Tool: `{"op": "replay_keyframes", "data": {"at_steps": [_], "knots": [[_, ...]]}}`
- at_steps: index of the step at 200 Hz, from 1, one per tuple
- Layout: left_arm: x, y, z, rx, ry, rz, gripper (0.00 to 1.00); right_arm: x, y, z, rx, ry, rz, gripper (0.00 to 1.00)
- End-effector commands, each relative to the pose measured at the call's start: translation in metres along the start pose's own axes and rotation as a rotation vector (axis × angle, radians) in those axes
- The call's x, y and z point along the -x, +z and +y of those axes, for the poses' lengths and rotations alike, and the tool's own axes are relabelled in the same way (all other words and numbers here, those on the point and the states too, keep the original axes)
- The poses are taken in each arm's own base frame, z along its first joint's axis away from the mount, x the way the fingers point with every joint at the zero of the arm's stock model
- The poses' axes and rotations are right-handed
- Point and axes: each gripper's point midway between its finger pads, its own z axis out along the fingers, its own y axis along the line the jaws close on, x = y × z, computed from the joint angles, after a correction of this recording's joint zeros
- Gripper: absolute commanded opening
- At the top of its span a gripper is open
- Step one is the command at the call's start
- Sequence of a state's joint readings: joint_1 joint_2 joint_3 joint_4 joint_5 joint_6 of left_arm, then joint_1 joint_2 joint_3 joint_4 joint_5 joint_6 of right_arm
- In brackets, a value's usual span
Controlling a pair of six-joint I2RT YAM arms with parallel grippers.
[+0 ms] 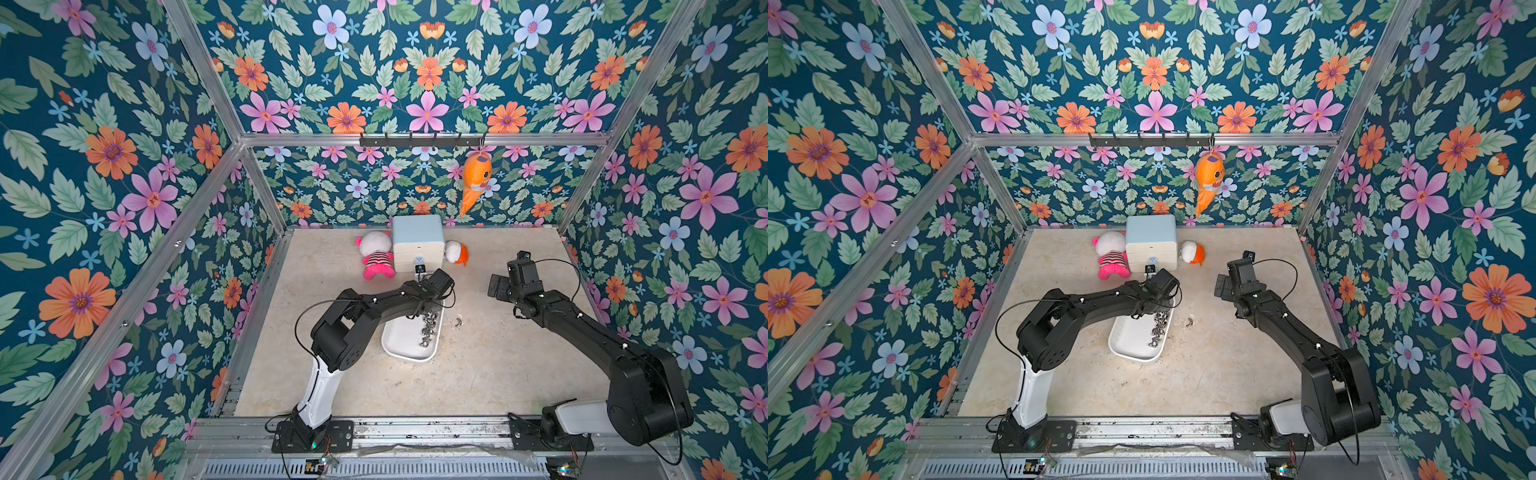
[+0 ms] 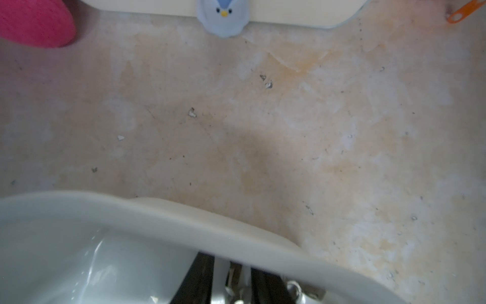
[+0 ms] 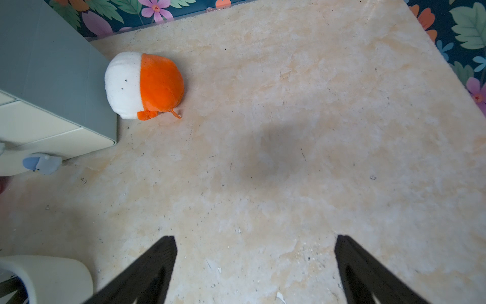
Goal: Take out the wing nut from the storage box
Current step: Pick up the wing nut from the storage box.
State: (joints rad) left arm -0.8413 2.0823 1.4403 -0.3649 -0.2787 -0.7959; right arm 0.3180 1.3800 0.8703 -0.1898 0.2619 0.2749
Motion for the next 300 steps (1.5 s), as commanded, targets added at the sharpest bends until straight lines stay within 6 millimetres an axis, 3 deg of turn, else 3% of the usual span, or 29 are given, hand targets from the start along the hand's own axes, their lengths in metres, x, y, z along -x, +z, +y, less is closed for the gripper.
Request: {"op": "replay_keyframes", "data": {"at_steps": [1, 119, 179, 300], "knots": [[-0.001, 0.000, 0.004, 0.012, -0.011, 0.000, 0.30, 0.006, -0.002, 0.002, 0.010, 0.008, -0.014, 0.99], [-0.008, -0.002, 0.020, 0.054, -0.002, 0.003, 0.20, 0.002, 0.000, 0.003, 0.018, 0.011, -0.006, 0.99], [0.000, -0.010, 0.020, 0.075, 0.032, -0.029, 0.27, 0.002, -0.001, 0.004, 0.020, 0.014, -0.008, 0.99], [-0.012, -0.006, 0.024, 0.087, 0.037, -0.005, 0.19, 0.002, -0.001, 0.004, 0.021, 0.015, -0.008, 0.99]]}}
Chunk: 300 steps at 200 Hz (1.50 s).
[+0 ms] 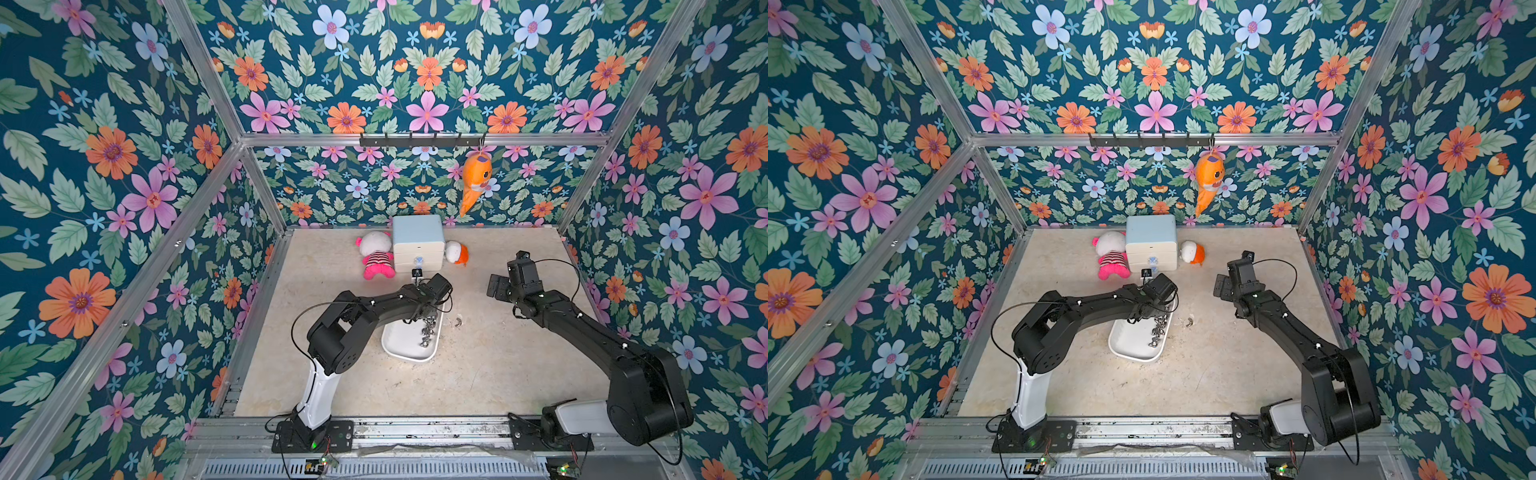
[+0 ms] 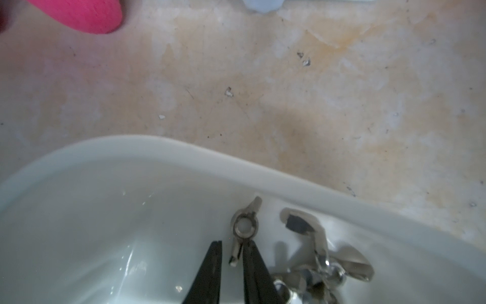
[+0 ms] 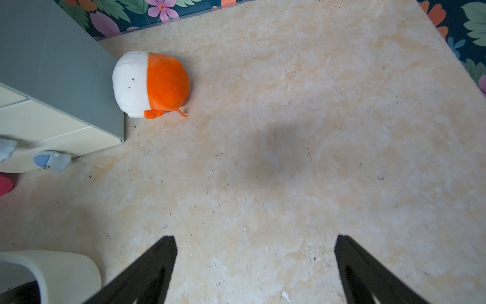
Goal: Take out the wing nut from the storage box
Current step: Pick up the wing nut from the storage box.
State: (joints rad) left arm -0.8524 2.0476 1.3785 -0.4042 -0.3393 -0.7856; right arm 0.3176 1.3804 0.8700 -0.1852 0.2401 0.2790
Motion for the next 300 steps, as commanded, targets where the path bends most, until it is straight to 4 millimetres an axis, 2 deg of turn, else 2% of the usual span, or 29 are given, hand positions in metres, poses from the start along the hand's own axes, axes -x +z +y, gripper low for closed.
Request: {"op": "replay_keyframes", "data": {"at_steps": [1, 92, 125, 159, 193, 236, 300], "knots": [[0.001, -0.001, 0.001, 0.006, -0.006, -0.006, 0.19, 0.002, -0.001, 0.000, -0.001, 0.010, -0.013, 0.99], [0.002, 0.000, 0.001, 0.011, 0.000, -0.008, 0.11, 0.002, -0.001, 0.000, -0.001, 0.010, -0.012, 0.99], [0.003, -0.001, 0.001, 0.009, 0.002, -0.012, 0.06, 0.002, 0.000, 0.001, 0.002, 0.011, -0.010, 0.99], [0.006, -0.004, 0.000, 0.003, 0.004, -0.018, 0.00, 0.001, 0.000, 0.001, 0.002, 0.010, -0.008, 0.99], [0.009, -0.011, -0.002, -0.004, 0.012, -0.030, 0.00, 0.002, -0.001, 0.002, 0.005, 0.010, -0.010, 0.99], [0.018, -0.032, -0.013, -0.025, 0.038, -0.066, 0.00, 0.004, -0.001, 0.003, 0.007, 0.008, -0.013, 0.99], [0.042, -0.087, -0.050, -0.092, 0.086, -0.168, 0.00, 0.007, -0.002, 0.007, 0.015, 0.005, -0.016, 0.99]]}}
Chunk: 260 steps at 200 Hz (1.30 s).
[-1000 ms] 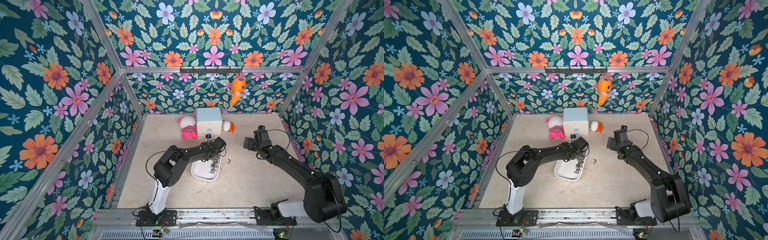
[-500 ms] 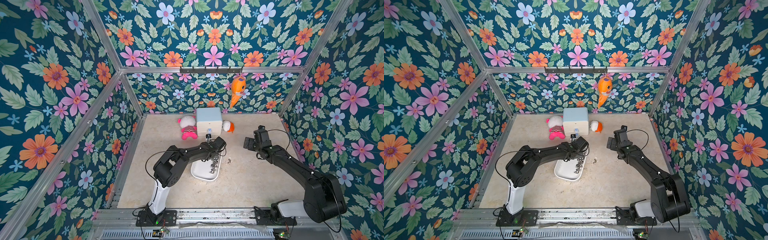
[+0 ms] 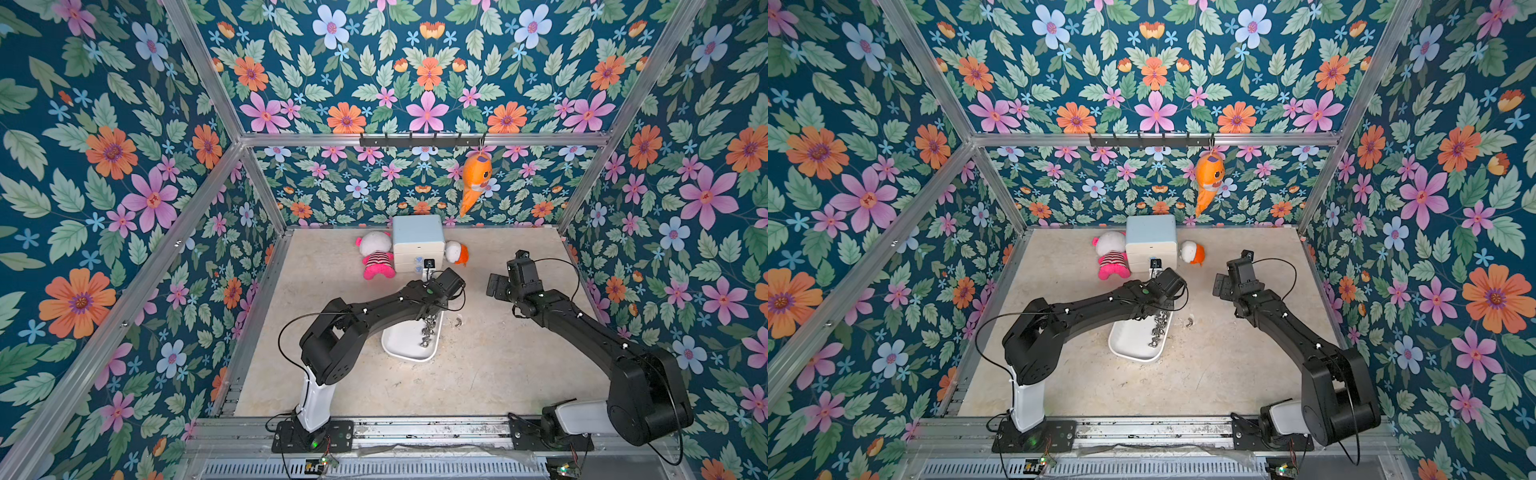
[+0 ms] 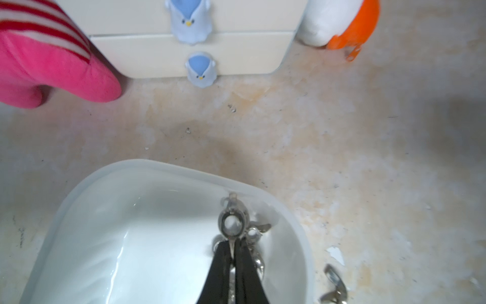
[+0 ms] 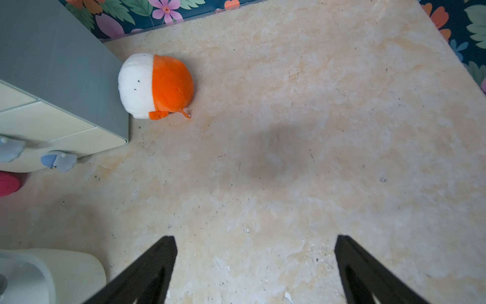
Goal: Take out the wing nut from the storage box
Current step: Pick up the wing nut from the storage box, then place the wing nut at the center of the board.
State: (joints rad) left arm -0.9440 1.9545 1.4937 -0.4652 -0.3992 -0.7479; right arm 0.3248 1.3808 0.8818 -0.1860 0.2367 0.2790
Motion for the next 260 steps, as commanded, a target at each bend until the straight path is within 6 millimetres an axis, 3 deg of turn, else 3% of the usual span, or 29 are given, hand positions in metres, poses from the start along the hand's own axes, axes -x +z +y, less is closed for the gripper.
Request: {"op": "replay_keyframes", "data": {"at_steps": [1, 31, 94, 260], "knots": [[0.010, -0.015, -0.006, 0.008, 0.039, -0.034, 0.00, 0.004, -0.001, 0.002, 0.002, 0.009, -0.008, 0.99], [0.018, -0.026, -0.026, -0.033, 0.053, -0.056, 0.00, 0.004, -0.002, 0.003, 0.005, 0.007, -0.009, 0.99], [0.011, -0.022, -0.056, -0.075, 0.085, -0.043, 0.00, 0.002, -0.003, 0.000, -0.006, 0.007, -0.010, 0.99], [-0.034, 0.020, -0.082, -0.089, 0.115, 0.043, 0.00, 0.005, -0.006, -0.030, -0.094, 0.023, -0.006, 0.99]]}}
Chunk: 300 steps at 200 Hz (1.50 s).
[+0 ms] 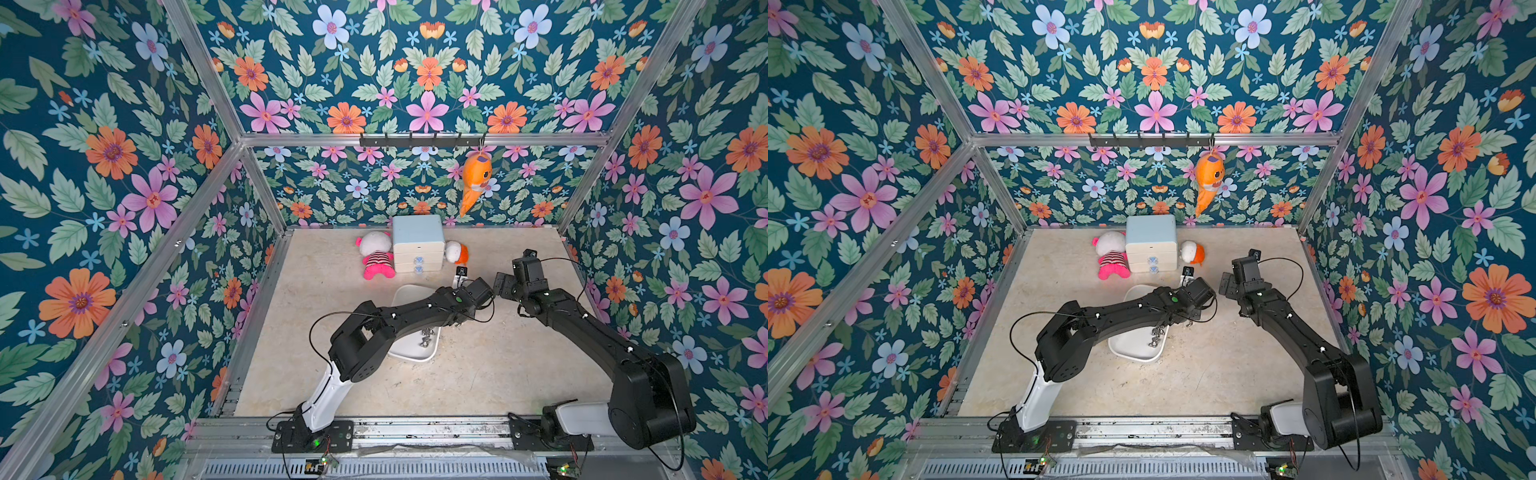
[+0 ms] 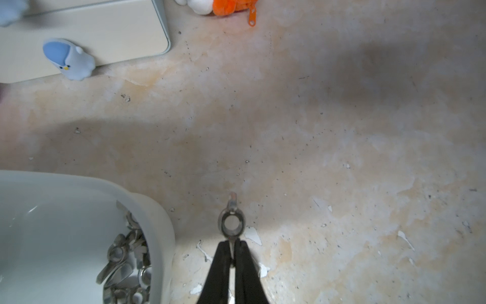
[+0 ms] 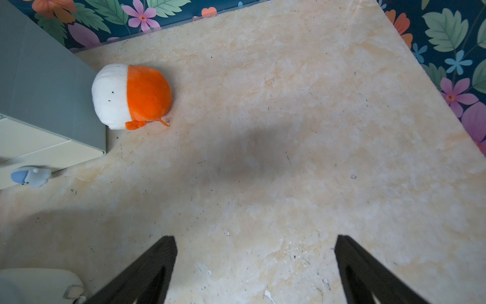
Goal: Take out the wing nut from the storage box
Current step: Place the wing nut at the center of the board.
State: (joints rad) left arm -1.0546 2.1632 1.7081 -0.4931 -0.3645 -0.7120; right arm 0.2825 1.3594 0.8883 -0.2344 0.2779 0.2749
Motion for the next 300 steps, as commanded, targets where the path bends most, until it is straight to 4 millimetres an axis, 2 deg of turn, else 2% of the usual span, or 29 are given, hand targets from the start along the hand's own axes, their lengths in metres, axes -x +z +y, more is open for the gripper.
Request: {"op": "replay_keyframes", "data": {"at_steps": [1, 56, 160, 197, 244, 257, 269, 300], "knots": [[0.001, 0.004, -0.003, -0.007, -0.016, -0.004, 0.00, 0.000, -0.001, -0.005, -0.018, 0.004, -0.004, 0.99], [-0.017, 0.022, -0.008, -0.013, -0.007, 0.042, 0.00, 0.003, -0.001, -0.008, -0.024, 0.018, -0.011, 0.99], [-0.032, 0.043, -0.006, 0.003, -0.011, 0.073, 0.01, -0.001, -0.001, -0.006, -0.008, 0.018, -0.003, 0.99], [-0.030, 0.041, -0.004, 0.007, -0.013, 0.070, 0.10, -0.001, 0.000, -0.006, -0.006, 0.020, -0.003, 0.99], [-0.029, 0.040, -0.004, 0.009, -0.012, 0.066, 0.17, -0.002, -0.001, -0.006, -0.005, 0.020, -0.002, 0.99], [-0.026, 0.037, -0.004, 0.007, -0.014, 0.061, 0.22, -0.002, 0.000, -0.007, -0.005, 0.021, -0.002, 0.99], [-0.022, 0.034, -0.005, 0.004, -0.016, 0.050, 0.27, -0.002, -0.001, -0.006, -0.005, 0.020, -0.002, 0.99], [-0.002, 0.017, -0.005, -0.004, -0.027, -0.001, 0.28, -0.002, -0.001, -0.006, -0.004, 0.019, -0.002, 0.99]]}}
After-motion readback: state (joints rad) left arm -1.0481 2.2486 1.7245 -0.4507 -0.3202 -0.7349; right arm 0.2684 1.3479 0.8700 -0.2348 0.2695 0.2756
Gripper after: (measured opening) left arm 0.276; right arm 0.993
